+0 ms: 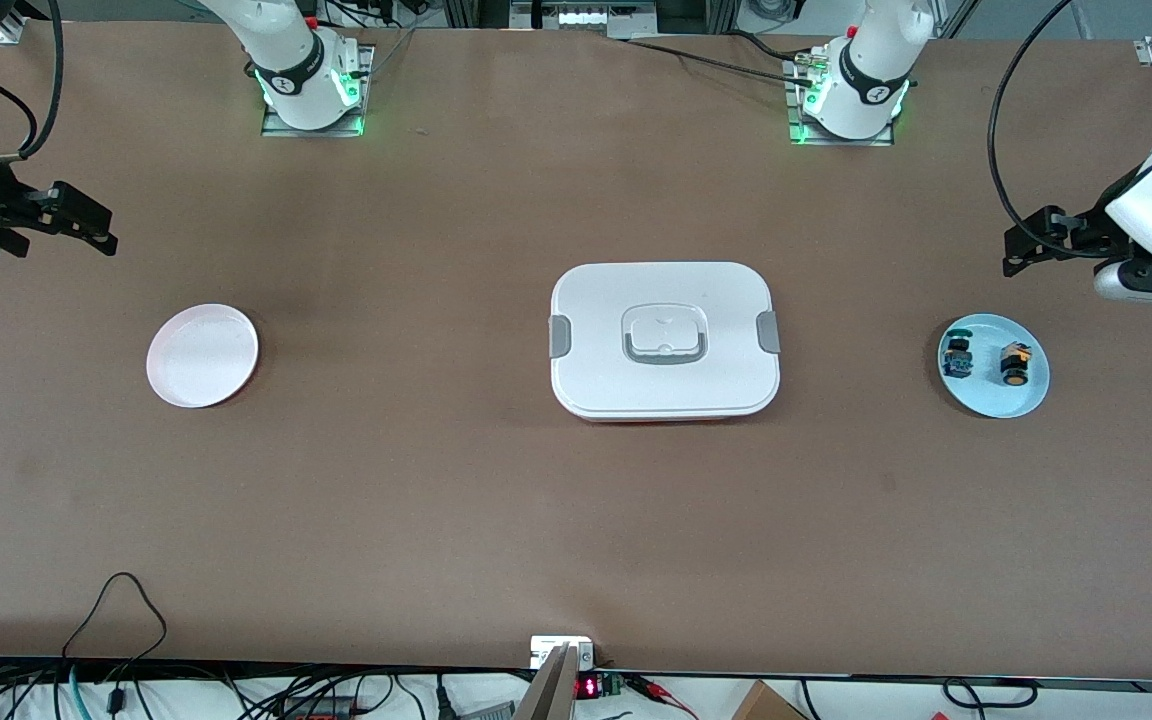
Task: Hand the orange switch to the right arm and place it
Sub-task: 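Move the left gripper over the light-blue dish of switches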
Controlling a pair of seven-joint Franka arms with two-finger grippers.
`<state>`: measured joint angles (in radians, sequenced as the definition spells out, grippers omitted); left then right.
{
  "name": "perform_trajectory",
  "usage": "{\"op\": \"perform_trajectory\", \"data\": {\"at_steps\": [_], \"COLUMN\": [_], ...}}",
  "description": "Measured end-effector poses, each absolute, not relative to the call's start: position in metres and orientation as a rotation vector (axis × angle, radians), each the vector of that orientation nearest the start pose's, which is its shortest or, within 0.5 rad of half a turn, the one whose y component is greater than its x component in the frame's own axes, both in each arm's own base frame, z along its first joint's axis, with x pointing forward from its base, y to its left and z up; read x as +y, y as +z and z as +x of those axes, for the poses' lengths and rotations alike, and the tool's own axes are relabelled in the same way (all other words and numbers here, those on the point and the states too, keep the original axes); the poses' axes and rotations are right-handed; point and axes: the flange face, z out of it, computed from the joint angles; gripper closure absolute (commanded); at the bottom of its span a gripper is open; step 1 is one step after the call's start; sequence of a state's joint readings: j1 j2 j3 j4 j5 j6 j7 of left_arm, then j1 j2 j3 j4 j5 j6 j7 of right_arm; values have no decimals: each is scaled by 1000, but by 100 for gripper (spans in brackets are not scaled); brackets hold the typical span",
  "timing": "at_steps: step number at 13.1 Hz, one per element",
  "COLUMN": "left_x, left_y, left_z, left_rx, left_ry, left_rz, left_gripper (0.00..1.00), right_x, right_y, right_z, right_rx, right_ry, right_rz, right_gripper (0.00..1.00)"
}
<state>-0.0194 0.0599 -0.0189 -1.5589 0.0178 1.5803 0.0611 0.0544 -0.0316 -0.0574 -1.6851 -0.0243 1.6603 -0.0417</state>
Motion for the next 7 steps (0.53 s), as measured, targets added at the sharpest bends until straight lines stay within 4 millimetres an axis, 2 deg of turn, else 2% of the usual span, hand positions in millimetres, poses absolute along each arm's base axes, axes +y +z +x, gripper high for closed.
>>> {"op": "perform_trajectory", "data": {"at_steps": [7], "left_x": [-18], "left_y": [604], "left_z": [573], "left_rx": [152], "left_ry": [41], "left_rz": [-3121], "left_gripper": [0], "right_x": [-5], "right_y": [600], "right_z": [552], "right_rx": [-61], "right_ry": [-35], "right_rz": [-3164], "right_gripper": [0]}}
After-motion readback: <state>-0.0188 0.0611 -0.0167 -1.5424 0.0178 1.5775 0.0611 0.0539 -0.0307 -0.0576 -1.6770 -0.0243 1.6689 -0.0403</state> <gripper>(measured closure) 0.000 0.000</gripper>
